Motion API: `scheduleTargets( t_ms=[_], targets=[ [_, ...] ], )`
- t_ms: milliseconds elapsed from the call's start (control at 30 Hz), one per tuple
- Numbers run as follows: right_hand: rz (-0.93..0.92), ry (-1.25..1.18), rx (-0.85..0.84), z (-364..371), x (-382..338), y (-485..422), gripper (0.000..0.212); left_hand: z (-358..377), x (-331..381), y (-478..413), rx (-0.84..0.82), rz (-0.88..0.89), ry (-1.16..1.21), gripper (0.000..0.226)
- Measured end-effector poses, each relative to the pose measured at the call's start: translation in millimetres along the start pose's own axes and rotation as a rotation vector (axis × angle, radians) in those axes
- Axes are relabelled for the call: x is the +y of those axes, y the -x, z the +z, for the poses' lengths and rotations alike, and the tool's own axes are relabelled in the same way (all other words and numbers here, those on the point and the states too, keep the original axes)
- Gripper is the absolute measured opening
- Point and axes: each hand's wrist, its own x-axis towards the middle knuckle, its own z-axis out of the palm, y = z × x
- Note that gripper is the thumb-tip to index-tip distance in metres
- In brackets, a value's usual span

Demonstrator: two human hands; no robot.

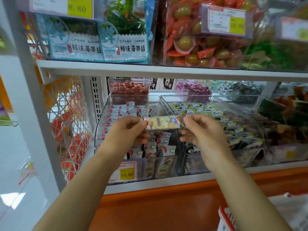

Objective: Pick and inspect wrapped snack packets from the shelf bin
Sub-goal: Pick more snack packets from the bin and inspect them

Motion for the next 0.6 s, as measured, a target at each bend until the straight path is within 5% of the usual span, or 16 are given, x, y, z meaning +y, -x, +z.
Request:
scheduleTargets(
  t_ms=[133, 333, 600],
  targets=[
    [0.138, -0.228, -0.115, 1.1, -0.9, 0.7, 0.008, -2.7, -1.4, -2.5, 0.058, -0.077, 0.279, 0.003],
    [0.267, -0.478, -0.122, 4.7, 1.8, -2.5, 0.028, -7.5, -2.2, -7.1, 0.005, -0.178, 0.67, 0.02],
    [0.325, -0.688, -0.035, 4.2, 3.7, -5.1, 0.033, -3.0, -2.3, -9.4, -0.042, -0.186, 0.783, 0.015]
  ],
)
